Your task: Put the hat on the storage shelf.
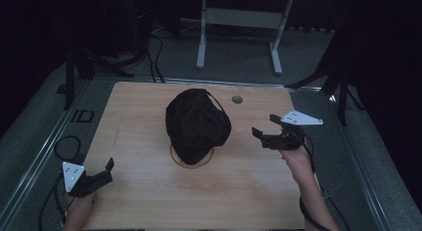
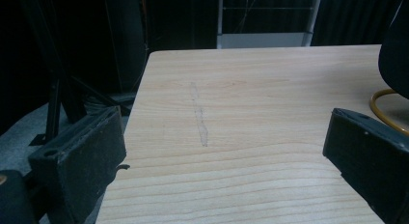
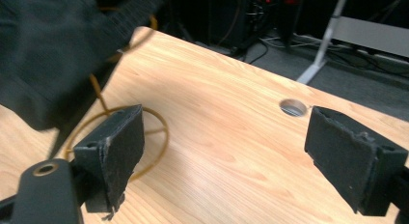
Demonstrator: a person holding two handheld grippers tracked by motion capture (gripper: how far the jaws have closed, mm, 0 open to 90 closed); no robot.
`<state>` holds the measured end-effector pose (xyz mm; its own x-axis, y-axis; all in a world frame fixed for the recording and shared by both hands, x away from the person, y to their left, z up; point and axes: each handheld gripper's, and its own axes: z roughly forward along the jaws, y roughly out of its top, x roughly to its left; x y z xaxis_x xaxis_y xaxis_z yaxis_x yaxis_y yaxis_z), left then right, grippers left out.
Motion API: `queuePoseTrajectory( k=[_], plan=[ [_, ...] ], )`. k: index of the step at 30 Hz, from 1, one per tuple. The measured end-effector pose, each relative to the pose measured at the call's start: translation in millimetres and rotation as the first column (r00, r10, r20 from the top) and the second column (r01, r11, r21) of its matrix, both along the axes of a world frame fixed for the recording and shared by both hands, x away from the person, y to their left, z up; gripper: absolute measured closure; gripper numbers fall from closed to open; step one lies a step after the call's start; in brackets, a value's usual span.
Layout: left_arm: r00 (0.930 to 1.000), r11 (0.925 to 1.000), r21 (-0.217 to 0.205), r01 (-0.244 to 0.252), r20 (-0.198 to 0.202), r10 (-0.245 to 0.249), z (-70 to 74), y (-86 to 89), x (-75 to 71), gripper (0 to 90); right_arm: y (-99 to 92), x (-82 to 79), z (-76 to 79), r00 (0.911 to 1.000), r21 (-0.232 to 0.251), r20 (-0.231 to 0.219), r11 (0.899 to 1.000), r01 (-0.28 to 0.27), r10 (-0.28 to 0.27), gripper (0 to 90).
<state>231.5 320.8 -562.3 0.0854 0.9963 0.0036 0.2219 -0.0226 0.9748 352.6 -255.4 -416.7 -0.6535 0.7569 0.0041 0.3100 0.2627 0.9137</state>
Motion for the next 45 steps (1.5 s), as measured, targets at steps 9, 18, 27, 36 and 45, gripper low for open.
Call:
queuePoseTrajectory(
  k=[9,18,27,36,45],
  plan=[
    [1.0,1.0,0.0,-0.002,0.0,0.002,0.0,-0.1,0.1,1.7,-35.8,-8.8,-34.1,0.9925,0.029,0.012,0.992,0.121,-0.121,13.7],
    [1.0,1.0,0.001,-0.001,0.001,0.001,0.0,-0.2,0.0,1.8,-64.3,-18.1,-60.1,0.983,0.038,-0.028,0.982,0.183,-0.182,13.7],
    [1.0,1.0,0.002,-0.002,0.001,0.002,0.0,-0.3,-0.1,1.8,-97.4,-29.0,-99.3,0.9527,-0.022,-0.005,0.952,0.304,-0.304,13.4],
    [1.0,1.0,0.003,-0.001,0.002,0.001,0.0,-0.3,-0.3,1.8,-116.4,-38.0,-119.8,0.9045,-0.053,0.001,0.903,0.426,-0.426,13.4],
    [1.0,1.0,0.003,0.0,0.001,0.0,0.0,-0.3,-0.4,1.7,-129.7,-54.2,-128.7,0.8737,-0.063,0.006,0.872,0.486,-0.486,13.4]
  ],
)
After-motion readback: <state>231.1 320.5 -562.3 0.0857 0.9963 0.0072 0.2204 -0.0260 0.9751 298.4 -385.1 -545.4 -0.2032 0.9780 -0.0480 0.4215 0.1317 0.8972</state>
